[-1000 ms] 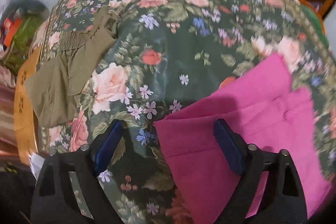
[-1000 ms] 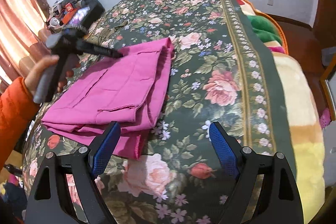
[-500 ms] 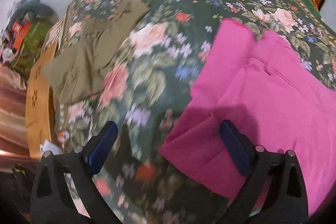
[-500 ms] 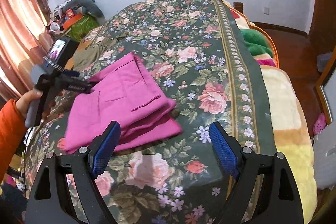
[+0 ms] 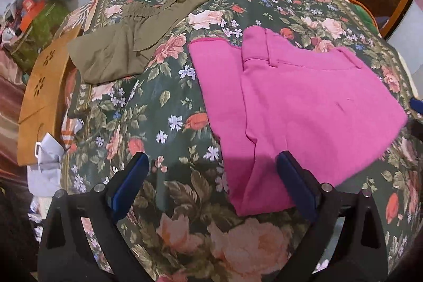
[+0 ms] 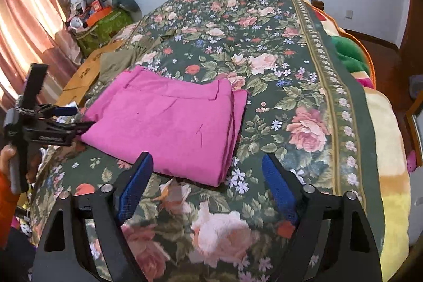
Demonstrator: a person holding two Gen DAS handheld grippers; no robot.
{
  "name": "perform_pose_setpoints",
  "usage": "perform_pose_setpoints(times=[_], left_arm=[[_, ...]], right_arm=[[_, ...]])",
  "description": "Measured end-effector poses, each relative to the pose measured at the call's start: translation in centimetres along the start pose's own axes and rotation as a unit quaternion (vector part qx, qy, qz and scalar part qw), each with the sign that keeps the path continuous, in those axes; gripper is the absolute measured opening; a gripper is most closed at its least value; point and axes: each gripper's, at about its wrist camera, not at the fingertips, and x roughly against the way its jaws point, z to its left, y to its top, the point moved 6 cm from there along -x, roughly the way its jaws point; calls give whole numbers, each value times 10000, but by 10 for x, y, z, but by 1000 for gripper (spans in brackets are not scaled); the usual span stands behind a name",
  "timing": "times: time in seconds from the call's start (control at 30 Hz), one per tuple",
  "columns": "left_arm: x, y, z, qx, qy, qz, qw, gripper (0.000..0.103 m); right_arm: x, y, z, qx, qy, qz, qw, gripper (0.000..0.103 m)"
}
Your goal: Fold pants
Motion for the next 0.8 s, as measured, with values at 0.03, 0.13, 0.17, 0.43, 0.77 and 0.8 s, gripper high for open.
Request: perform_pose_setpoints(times=[0.03,0.13,0.17,0.43,0.77,0.8], left_arm=[[2,0,1,19,-21,-39,10000,94],[4,-3,4,93,-186,-108,9997,81],[4,-4,5,135,-246,-133,9995,78],[9,-18,9,261,-401,-237,9986,53],[19,-15,17,160,-103,-249,9995,53],[22,-12,19,129,-70,-293,9995,53]], right_arm=[[-2,0,0,20,-2,43,10000,70],[-14,0,-1,68,-12,224,9997,55],[-18,-1,-2,71,26,302,9995,53],[-24,-10,3,142,174,455,9987,29],[-23,-3,1,223,177,720,9970,31],[-22,0,1,255,163,717,9970,31]])
